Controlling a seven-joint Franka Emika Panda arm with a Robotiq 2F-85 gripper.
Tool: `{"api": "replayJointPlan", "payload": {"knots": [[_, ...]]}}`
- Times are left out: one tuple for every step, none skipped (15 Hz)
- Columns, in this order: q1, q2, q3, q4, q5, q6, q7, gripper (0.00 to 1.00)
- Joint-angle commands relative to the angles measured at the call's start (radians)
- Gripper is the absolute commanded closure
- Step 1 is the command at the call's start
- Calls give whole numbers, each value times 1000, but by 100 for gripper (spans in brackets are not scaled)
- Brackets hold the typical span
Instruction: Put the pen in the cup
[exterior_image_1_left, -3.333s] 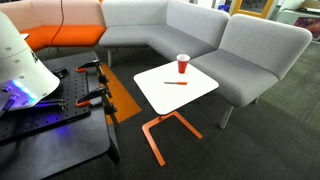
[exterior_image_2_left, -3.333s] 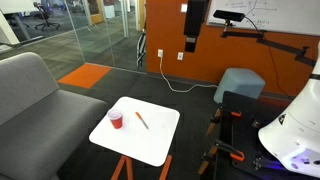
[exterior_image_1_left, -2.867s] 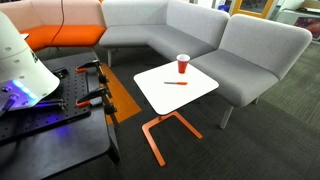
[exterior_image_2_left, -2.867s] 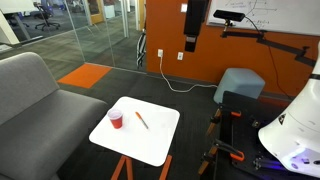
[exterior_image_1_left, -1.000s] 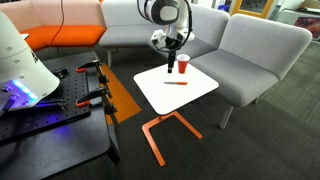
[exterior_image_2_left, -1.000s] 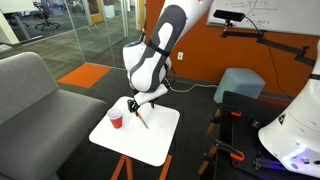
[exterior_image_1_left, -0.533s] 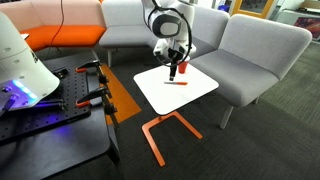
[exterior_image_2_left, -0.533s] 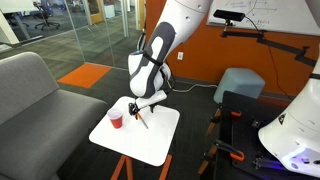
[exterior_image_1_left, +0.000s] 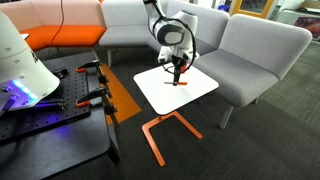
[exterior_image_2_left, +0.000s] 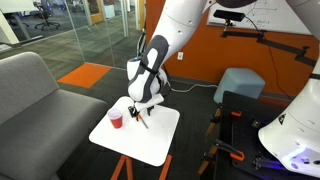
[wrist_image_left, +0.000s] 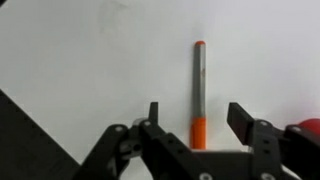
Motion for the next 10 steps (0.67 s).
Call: {"api": "replayJointPlan", "payload": {"knots": [[3,37,-1,51,18,-27,-35,28],[3,43,-1,58,18,-32,-36,46],[5,50,-3,65,18,-34,-35,53],[5,53,-3,70,19,-35,-35,55],[7,57,-5,73,18,-33,-34,61],[8,60,-7,76,18,-32,-34,69],[9,63,-8,80,17,-27,-34,77],[14,63,-12,82,15,-22,-30,84],[18,65,-17,85,14,-18,-27,93],[24,67,-23,86,11,-15,-23,99]]}}
